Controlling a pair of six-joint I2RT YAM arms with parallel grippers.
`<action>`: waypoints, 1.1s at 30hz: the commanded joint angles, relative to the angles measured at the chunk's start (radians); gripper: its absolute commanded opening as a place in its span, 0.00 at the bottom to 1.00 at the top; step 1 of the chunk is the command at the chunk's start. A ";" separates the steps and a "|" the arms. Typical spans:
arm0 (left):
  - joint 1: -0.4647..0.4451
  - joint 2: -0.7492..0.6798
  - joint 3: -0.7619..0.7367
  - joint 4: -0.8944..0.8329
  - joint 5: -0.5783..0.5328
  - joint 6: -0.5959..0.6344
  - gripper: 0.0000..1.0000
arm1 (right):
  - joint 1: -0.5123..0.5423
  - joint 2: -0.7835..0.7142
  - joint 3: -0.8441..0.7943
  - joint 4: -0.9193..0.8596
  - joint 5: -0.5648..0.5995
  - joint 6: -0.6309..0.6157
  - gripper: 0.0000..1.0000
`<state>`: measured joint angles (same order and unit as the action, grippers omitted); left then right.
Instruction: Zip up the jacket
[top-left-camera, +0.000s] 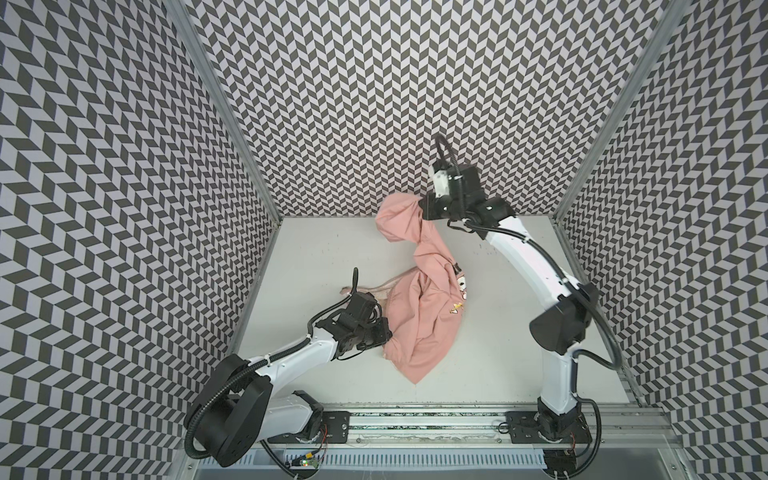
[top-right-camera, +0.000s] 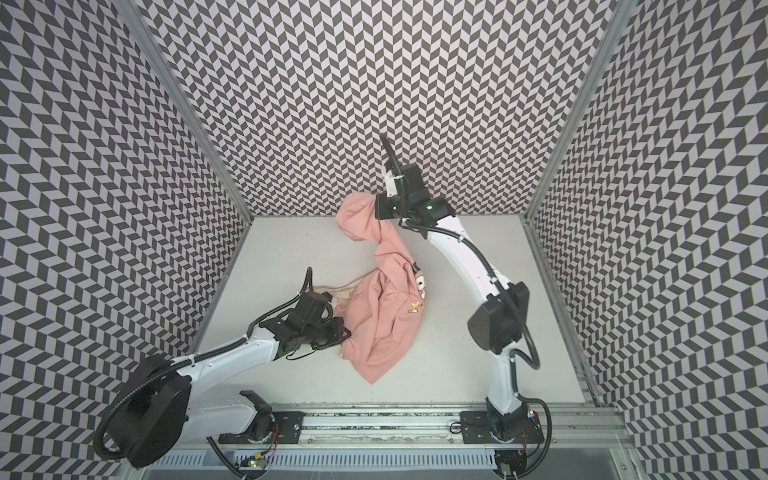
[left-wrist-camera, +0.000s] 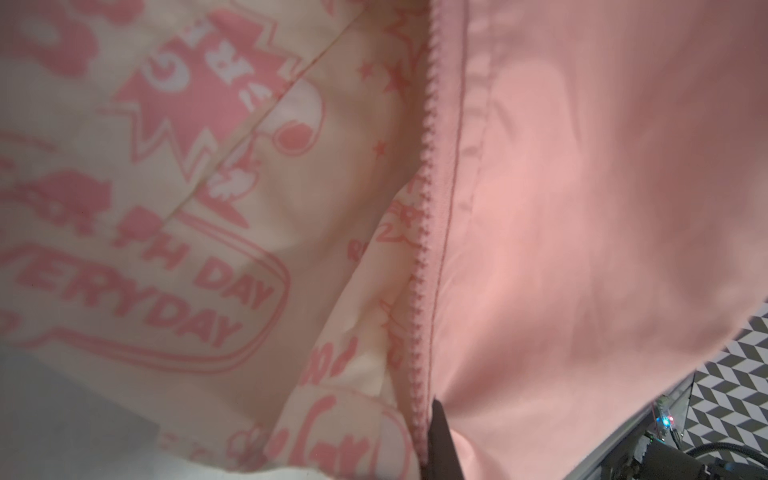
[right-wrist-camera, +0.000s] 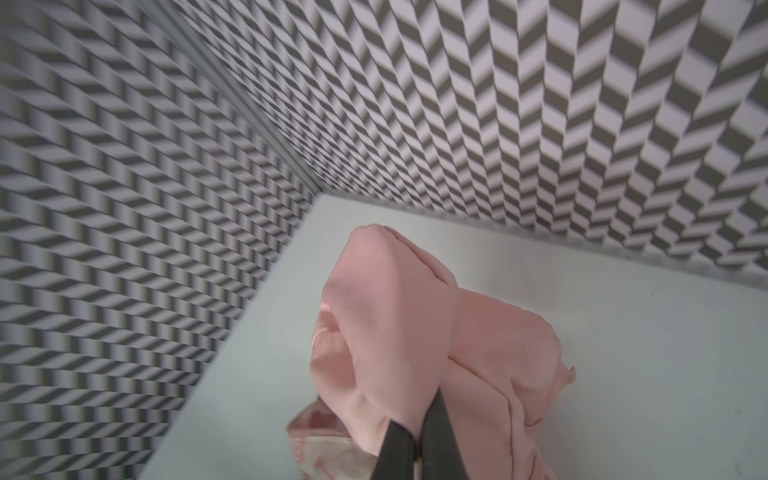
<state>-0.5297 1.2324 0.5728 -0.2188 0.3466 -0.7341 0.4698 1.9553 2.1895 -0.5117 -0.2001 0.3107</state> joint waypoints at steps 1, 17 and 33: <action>0.038 -0.063 0.067 -0.078 -0.105 0.023 0.00 | -0.017 -0.078 -0.015 0.202 -0.229 0.076 0.00; 0.111 -0.311 0.294 -0.290 0.018 0.161 0.00 | -0.407 -0.165 -0.028 -0.083 0.008 0.309 0.00; -0.354 0.110 0.241 -0.051 0.182 0.131 0.01 | -0.545 0.105 -0.199 -0.364 0.106 0.246 0.75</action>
<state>-0.8406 1.2697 0.7795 -0.3714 0.4927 -0.5968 -0.0727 2.1307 2.0308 -0.8551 -0.0582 0.5728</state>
